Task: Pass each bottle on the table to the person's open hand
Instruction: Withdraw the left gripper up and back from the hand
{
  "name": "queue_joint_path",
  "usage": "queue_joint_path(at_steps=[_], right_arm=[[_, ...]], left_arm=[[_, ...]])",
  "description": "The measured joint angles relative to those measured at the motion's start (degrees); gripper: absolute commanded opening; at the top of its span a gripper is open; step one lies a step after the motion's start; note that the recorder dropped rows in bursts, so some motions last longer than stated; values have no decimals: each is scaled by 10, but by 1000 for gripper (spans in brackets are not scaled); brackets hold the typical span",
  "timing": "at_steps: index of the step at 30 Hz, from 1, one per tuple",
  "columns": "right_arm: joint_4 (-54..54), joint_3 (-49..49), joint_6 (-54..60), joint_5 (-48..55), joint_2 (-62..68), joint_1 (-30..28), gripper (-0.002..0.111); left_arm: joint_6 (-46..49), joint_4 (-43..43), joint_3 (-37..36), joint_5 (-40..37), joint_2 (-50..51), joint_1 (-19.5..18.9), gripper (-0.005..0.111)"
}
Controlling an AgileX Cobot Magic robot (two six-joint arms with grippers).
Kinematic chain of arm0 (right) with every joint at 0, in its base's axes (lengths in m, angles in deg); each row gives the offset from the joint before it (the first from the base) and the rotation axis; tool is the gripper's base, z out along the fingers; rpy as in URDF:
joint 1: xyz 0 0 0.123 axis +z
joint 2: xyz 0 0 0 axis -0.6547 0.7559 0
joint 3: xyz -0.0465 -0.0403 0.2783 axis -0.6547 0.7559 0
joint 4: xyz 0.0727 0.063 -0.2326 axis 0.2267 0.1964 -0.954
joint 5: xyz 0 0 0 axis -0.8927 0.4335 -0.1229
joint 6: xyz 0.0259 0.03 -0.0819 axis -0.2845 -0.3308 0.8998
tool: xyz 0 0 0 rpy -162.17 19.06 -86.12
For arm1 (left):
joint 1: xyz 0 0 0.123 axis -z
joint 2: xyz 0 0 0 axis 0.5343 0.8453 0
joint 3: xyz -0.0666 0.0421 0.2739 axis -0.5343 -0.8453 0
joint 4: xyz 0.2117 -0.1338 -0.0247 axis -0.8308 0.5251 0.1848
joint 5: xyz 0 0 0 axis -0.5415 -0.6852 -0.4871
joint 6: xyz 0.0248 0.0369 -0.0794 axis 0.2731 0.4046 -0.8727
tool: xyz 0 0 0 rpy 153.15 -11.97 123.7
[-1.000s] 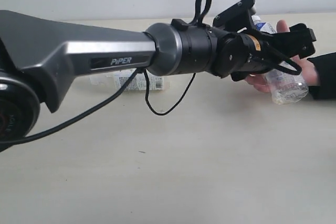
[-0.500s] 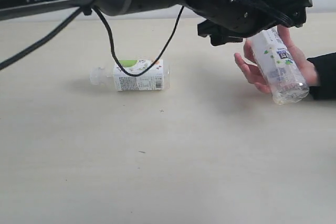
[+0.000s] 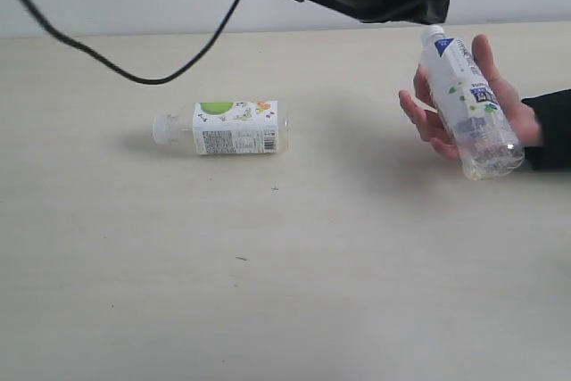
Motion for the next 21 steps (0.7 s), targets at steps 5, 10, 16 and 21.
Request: queue_joint_path(at_steps=[5, 10, 16, 21], right_arm=[[0, 0, 0, 0, 0, 0, 0], [0, 0, 0, 0, 0, 0, 0], [0, 0, 0, 0, 0, 0, 0], [0, 0, 0, 0, 0, 0, 0]], left_arm=[[67, -1, -190, 144, -142, 38, 5], [123, -2, -363, 263, -286, 61, 5], [172, -3, -513, 324, -428, 66, 5], [167, -3, -591, 374, -494, 66, 5]])
